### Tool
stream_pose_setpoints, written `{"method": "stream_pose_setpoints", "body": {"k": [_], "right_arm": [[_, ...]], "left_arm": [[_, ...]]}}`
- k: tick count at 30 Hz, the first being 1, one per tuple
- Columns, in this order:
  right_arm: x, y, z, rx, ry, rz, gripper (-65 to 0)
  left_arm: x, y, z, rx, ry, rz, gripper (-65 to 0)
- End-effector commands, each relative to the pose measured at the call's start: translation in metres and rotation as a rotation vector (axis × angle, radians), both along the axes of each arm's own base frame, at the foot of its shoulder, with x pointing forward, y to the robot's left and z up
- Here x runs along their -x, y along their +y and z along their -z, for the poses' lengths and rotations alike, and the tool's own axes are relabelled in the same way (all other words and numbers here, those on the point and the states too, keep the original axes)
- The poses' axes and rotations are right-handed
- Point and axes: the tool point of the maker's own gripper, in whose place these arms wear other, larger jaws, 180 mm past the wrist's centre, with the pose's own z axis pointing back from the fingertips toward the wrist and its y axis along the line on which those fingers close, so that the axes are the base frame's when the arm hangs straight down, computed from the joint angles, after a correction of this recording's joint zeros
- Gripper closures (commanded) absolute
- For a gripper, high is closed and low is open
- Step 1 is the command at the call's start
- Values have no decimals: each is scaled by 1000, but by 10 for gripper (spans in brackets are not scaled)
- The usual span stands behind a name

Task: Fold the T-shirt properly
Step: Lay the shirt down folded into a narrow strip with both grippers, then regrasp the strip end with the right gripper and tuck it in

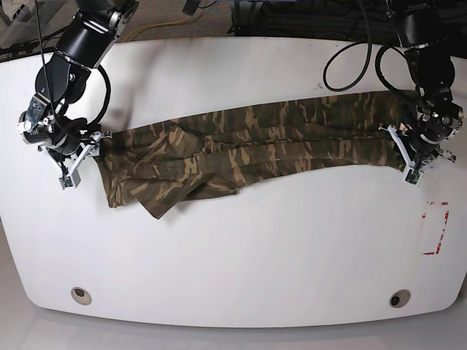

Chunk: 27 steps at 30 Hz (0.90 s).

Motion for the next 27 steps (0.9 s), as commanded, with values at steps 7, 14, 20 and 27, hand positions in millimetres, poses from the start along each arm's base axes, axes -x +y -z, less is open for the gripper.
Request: {"method": "stream_pose_setpoints", "body": {"k": [7,14,20,27], "right_arm": [[-41,14,-69,-49,-184,-61,-327],[-77,53,-76,-122,-185,-154,-327],[-103,80,-60,-224,-129,-200,-328],[-119,105,-43,-295,-78,-246,-499]], "left_arm": [[-13,1,-32,-59,-62,52,-465],[-13,-6,-33,-64,-49,116,-429],[-10,-7,-28,-59,-36,114,-432],[2,-12,-14,-41,-3,113,-432]]}}
